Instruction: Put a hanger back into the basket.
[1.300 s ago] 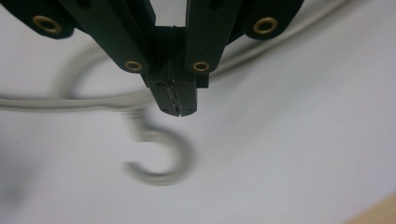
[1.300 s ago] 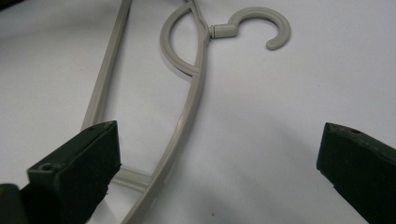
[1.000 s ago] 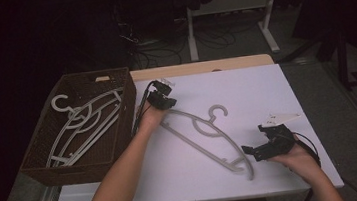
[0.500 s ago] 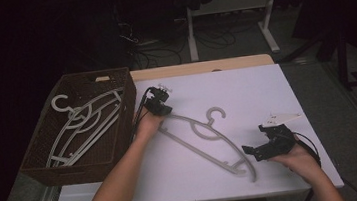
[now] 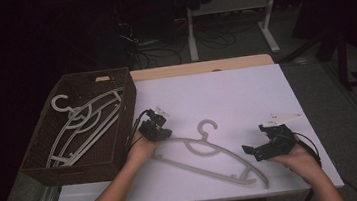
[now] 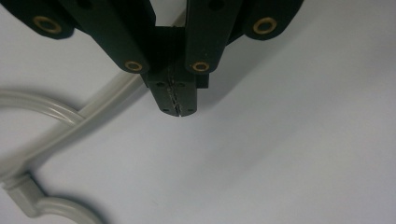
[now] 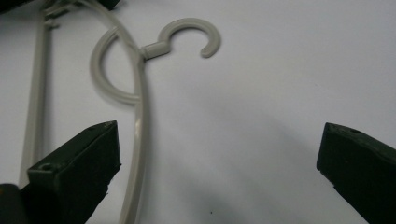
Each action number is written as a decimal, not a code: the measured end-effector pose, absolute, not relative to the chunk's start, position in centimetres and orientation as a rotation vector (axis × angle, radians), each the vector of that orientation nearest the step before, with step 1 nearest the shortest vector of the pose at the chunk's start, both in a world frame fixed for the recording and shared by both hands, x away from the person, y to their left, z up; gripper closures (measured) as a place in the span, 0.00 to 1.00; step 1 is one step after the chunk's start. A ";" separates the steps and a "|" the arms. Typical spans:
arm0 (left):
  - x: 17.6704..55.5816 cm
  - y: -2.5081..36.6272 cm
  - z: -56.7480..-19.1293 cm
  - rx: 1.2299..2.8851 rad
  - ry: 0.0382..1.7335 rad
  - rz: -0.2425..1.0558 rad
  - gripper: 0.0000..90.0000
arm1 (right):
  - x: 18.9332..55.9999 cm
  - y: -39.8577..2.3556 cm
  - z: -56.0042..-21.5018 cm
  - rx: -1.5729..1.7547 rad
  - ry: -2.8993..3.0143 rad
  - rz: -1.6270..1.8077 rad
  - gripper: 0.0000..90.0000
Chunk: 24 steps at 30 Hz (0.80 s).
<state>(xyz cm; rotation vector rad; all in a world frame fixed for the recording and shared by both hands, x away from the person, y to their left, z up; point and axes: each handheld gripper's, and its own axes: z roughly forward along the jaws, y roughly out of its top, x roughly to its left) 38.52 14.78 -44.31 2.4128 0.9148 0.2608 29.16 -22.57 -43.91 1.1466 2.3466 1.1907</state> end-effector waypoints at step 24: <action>36.7 15.9 -42.1 2.155 0.715 0.069 0.20 | 26.3 -19.3 -42.5 1.134 2.584 1.152 0.89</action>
